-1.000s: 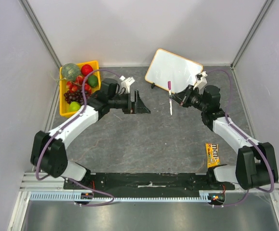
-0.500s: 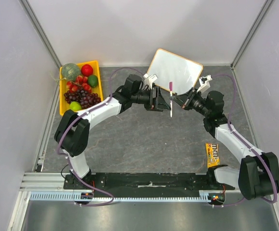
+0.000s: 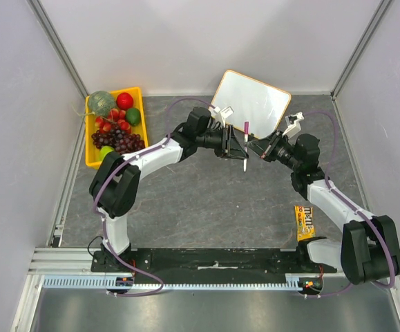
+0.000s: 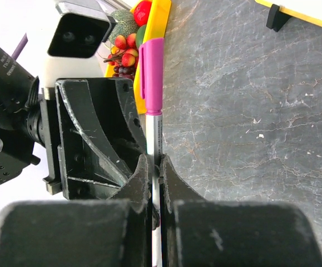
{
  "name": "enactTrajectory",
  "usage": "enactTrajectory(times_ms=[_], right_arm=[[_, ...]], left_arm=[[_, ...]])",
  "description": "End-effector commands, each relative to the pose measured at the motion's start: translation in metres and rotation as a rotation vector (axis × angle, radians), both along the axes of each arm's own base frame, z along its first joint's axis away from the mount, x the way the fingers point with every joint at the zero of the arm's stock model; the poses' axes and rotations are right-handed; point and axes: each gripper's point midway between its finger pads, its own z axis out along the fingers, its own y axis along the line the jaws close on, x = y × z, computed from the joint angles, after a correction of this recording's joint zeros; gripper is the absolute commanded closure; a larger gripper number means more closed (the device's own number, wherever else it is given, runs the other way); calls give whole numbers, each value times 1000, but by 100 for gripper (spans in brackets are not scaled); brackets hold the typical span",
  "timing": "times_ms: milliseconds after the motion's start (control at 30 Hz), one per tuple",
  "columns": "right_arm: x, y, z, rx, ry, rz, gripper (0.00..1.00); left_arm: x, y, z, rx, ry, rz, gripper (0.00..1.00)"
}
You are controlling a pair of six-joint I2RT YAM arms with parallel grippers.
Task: Write a sentence on the whiteboard
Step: Pass from the left arm to the right
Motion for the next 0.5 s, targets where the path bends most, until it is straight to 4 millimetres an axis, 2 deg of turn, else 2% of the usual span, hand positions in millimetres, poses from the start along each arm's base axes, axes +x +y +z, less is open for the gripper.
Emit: enactTrajectory(times_ms=[0, 100, 200, 267, 300, 333, 367, 467], right_arm=[[-2, 5, 22, 39, -77, 26, 100], [-4, 6, 19, 37, -66, 34, 100], [-8, 7, 18, 37, -57, 52, 98], [-11, 8, 19, 30, -56, 66, 87], [-16, 9, 22, 33, -64, 80, 78], [-20, 10, 23, 31, -69, 90, 60], [-23, 9, 25, 25, -74, 92, 46], [-34, 3, 18, -28, -60, 82, 19]], left_arm=[[0, -11, 15, -53, -17, -18, 77], [-1, -11, 18, -77, -30, -16, 98], [-7, -8, 24, -92, -38, -23, 98], [-12, -2, 28, -90, -53, -18, 98], [-16, 2, 28, -82, -59, -12, 98], [-19, 8, 32, -75, -72, 1, 98], [-28, 17, 35, -66, -91, 6, 98], [-48, 41, 30, -6, -125, 38, 98]])
